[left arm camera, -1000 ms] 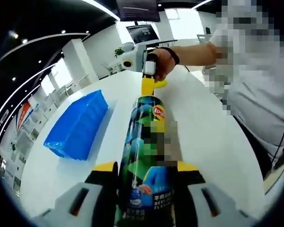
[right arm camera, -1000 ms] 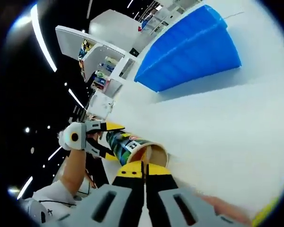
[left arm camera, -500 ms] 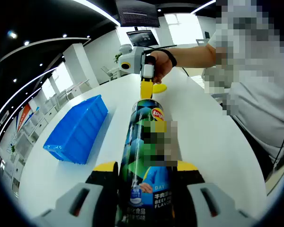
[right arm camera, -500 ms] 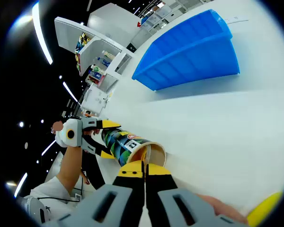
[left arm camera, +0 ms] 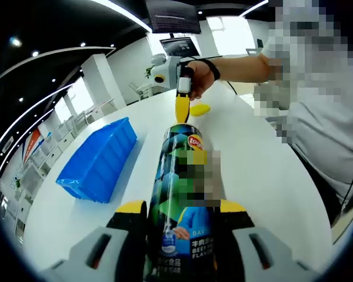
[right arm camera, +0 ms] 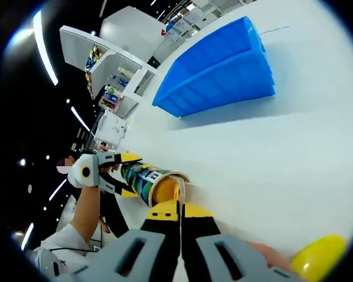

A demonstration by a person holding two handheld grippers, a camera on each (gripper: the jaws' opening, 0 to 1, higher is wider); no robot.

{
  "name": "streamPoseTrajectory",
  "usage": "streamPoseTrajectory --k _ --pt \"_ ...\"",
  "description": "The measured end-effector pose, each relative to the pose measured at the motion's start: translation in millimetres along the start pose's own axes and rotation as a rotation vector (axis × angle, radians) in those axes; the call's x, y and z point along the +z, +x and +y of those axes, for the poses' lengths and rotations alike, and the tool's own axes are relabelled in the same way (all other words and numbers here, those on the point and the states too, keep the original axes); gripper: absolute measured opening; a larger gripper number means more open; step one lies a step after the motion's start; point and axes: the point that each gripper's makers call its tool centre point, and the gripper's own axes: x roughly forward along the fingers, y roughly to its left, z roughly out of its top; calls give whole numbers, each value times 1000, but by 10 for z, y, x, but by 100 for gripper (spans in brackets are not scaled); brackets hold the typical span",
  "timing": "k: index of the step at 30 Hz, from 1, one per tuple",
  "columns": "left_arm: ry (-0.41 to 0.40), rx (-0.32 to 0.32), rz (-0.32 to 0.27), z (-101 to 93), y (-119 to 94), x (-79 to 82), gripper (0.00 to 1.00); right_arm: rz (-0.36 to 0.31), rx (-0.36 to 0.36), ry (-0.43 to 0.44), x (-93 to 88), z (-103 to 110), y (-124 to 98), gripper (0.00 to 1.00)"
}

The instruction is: Open the lid of the chip container on the table, take out the chips, place them into the box in front of the container, and close the lid

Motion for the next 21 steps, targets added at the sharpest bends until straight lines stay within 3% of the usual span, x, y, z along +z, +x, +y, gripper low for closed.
streamPoseTrajectory --k 20,21 --pt "-9 -2 -22 -30 14 26 46 -27 -19 15 219 -226 -172 0" --pt "-9 -1 -23 -33 15 28 46 -28 -21 14 157 -198 -176 0"
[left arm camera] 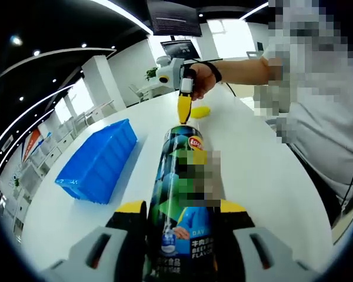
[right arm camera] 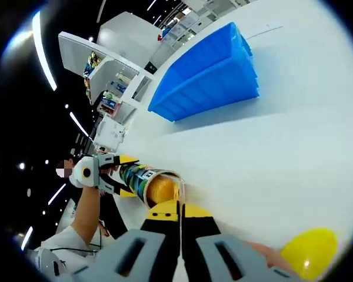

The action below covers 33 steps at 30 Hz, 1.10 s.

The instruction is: Open the lid of the chip container on the table, take out the chips, place them into the box in front of the container, and close the lid

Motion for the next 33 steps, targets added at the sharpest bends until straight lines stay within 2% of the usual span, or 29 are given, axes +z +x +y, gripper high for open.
streamPoseTrajectory --k 14,17,25,28,33 --pt "0 -3 1 -10 18 20 46 -17 -24 19 -47 -121 -184 0" --pt "-2 -1 2 -5 21 23 46 -37 -33 8 19 -164 -213 0" --pt "-1 0 7 -7 28 27 46 -39 -45 13 42 -237 -286 0" --pt "-3 -3 10 -5 25 24 46 -43 -43 18 107 -294 -319 0" --pt "-5 -4 8 -7 30 26 46 -46 -46 19 35 -269 -334 0"
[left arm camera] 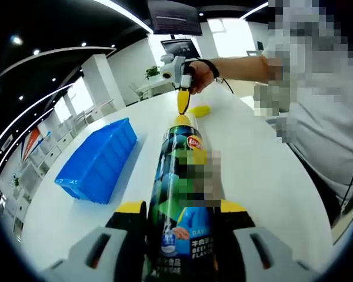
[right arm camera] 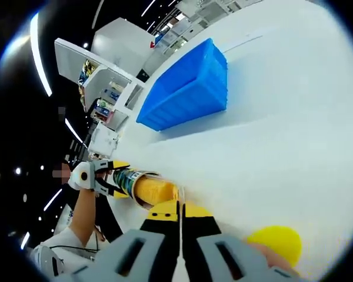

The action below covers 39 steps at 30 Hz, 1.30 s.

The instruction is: Open the lid of the chip container on the table, take out the chips, place them into the box in front of the container, and close the lid

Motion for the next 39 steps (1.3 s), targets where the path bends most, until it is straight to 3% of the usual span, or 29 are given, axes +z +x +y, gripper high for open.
streamPoseTrajectory --k 8,12,14,18,21,26,29,32,36,39 --pt "-4 0 -9 10 -9 -8 46 -12 22 -20 -21 -8 7 2" --pt "0 0 -7 5 -4 -4 46 -40 28 -70 -53 33 6 3" --pt "2 0 -5 4 -6 -5 46 -60 33 -156 33 -5 8 4" --pt "5 2 -3 7 -8 -11 47 -100 9 -236 -28 84 6 6" --pt "7 3 -2 12 -13 -19 47 -110 11 -249 -71 143 -4 9" --pt "7 3 -4 19 -20 -27 47 -141 -11 -267 48 127 -71 11" --pt "7 3 -4 25 -23 -32 47 -206 -67 -382 197 124 -134 12" --pt "7 3 -6 29 -28 -38 47 -238 -77 -499 233 232 -171 11" --pt "11 6 -6 34 -31 -43 47 -211 -83 -695 90 419 -124 11" --pt "14 8 -3 39 -33 -50 47 -207 -108 -750 61 434 -55 11"
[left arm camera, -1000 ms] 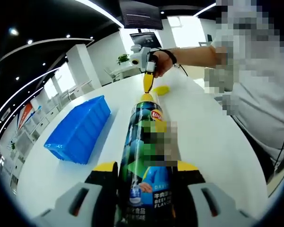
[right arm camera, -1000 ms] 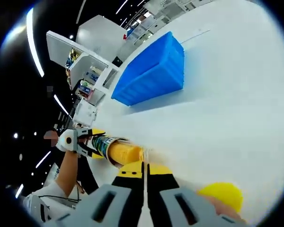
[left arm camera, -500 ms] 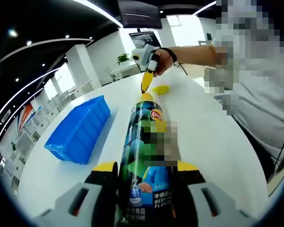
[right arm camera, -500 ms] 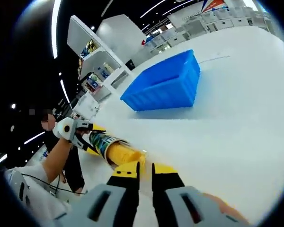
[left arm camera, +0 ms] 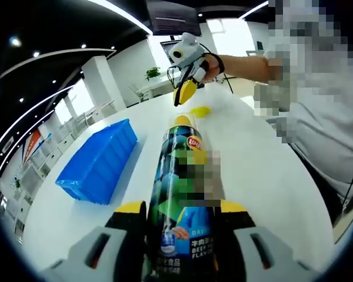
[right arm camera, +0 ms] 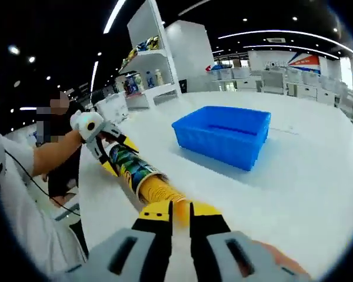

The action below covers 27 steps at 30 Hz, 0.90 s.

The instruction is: Open the lid of the chip container on the table, take out the chips, place them into the box in front of the container, and close the lid

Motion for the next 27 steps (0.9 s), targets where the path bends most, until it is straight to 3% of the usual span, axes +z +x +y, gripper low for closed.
streamPoseTrajectory --k 13,27 --pt "12 6 8 30 0 -24 47 37 42 -56 -78 90 149 8" --pt "25 18 11 29 21 -24 48 51 72 -14 -149 103 205 6"
